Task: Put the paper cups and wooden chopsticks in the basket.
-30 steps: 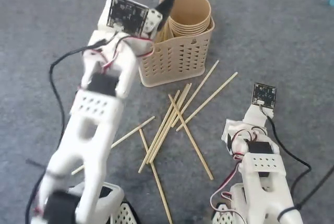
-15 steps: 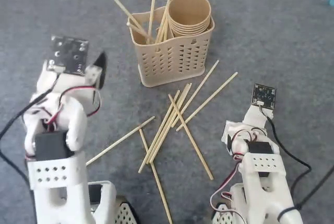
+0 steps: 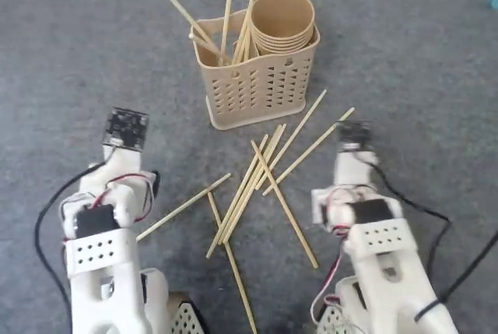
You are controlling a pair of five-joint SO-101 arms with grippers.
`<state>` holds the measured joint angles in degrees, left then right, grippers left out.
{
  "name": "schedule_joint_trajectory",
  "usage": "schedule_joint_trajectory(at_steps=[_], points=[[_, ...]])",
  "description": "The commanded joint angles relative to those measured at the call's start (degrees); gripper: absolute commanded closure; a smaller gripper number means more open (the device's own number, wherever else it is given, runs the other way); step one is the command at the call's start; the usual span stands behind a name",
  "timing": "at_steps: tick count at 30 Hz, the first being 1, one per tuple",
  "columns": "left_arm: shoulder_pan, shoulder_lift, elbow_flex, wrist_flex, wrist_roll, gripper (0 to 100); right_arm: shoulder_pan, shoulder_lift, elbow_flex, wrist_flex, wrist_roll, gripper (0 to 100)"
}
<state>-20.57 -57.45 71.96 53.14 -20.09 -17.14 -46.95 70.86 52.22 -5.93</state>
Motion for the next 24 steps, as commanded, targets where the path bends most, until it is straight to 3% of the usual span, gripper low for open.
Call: schedule_joint_trajectory(at_steps=[1,7,19,24], points=[[2.73,-1.49,2.33,0.09,-1.23,80,-9.10,-1.36,-4.66,1.01,1.67,83.6],[3.69,-1.49,9.63,-6.59,-0.88,79,-16.66,-1.27,-5.10,-1.80,1.85,71.3],[3.78,-1.41,9.19,-6.24,0.88,79,-16.92,21.93,-5.19,-25.45,4.22,86.0],[5.45,-1.41,9.27,-6.33,0.97,79,-16.57,27.56,-9.14,-26.59,4.31,86.4]])
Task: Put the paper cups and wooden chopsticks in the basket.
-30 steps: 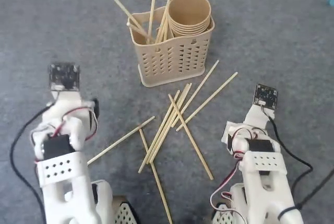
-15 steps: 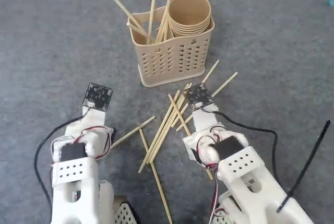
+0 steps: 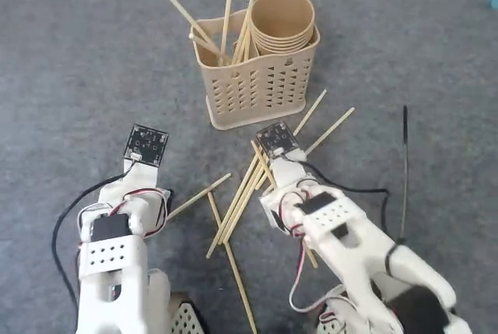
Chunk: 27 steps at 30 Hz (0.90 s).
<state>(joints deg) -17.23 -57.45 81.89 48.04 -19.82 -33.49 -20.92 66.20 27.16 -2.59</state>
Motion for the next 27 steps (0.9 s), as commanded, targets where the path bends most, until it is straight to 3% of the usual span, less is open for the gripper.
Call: schedule_joint_trajectory(at_steps=[1,5,8,16,21,27], points=[[2.55,-1.32,-0.66,-1.23,0.70,79,-0.22,2.15,-4.84,-1.54,0.88,86.4],[4.22,-1.32,-0.57,-1.23,0.70,79,-0.22,3.21,-4.92,-1.80,0.53,88.4],[4.48,-0.79,-0.57,-1.23,0.70,79,-0.13,3.12,-4.92,-1.63,0.35,99.1],[4.57,16.18,-8.75,-2.46,0.26,79,3.56,2.42,-5.01,0.92,-3.43,99.1],[6.86,27.60,-16.75,-2.37,-3.16,79,4.26,-6.55,-2.11,6.81,-3.52,99.1],[12.04,32.09,-21.32,-2.11,-10.02,79,4.18,-16.84,7.47,-0.57,-3.25,99.1]])
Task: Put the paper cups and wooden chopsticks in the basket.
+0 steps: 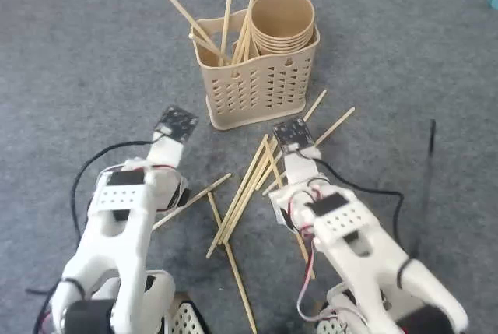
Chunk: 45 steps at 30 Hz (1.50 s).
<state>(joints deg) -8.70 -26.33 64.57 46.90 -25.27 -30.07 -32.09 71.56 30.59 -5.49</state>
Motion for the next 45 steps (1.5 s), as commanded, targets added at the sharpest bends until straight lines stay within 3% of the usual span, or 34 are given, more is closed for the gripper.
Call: schedule_joint_trajectory(at_steps=[1,12,23,28,29,37,45], points=[[4.22,0.97,-4.44,-0.97,-4.75,79,0.75,-6.37,3.16,-5.49,-0.26,99.1],[7.47,2.90,-7.69,3.87,-5.71,80,0.75,-6.64,4.04,-7.60,-0.26,99.1],[7.91,18.90,-14.11,6.86,-8.18,80,0.84,-6.64,4.04,-7.69,-0.26,99.1],[8.18,23.21,-17.19,8.44,-8.18,100,0.84,-6.64,4.04,-7.69,-0.26,99.1],[8.62,23.38,-17.01,8.70,-8.18,99,0.84,-6.64,4.04,-7.69,-0.26,99.1],[12.40,23.65,-18.42,16.44,-8.26,99,2.77,-7.25,4.04,-7.43,-0.53,99.1],[11.25,23.65,-33.54,36.31,-8.26,99,2.59,-7.25,4.13,-7.34,-0.62,99.1]])
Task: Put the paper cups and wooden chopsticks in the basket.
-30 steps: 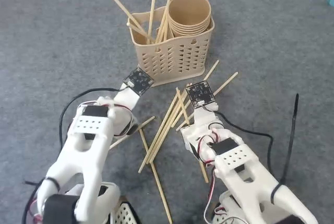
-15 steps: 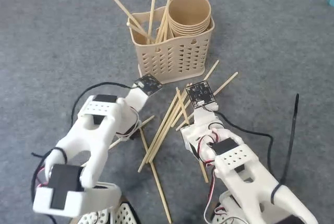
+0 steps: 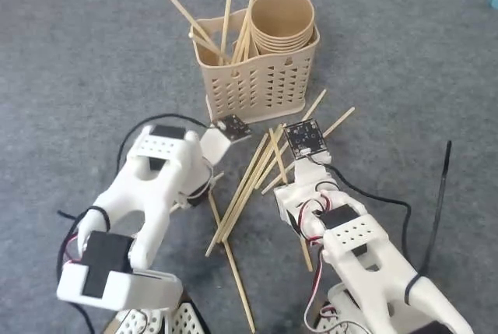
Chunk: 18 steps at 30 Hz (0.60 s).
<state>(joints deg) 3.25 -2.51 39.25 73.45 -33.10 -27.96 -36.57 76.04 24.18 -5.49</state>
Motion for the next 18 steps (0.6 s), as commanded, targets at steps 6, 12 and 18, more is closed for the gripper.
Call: schedule_joint_trajectory(at_steps=[6,12,18], points=[[-0.35,-0.18,-18.95,19.43,-0.35,99,0.66,-2.77,-0.35,-1.10,-0.62,99.1],[-0.26,-1.67,-30.11,27.08,-0.18,99,0.75,-2.86,-0.35,-1.45,-2.99,99.1],[-0.44,-16.62,-28.62,26.99,-0.18,99,0.92,-9.89,-0.26,0.57,-5.71,99.1]])
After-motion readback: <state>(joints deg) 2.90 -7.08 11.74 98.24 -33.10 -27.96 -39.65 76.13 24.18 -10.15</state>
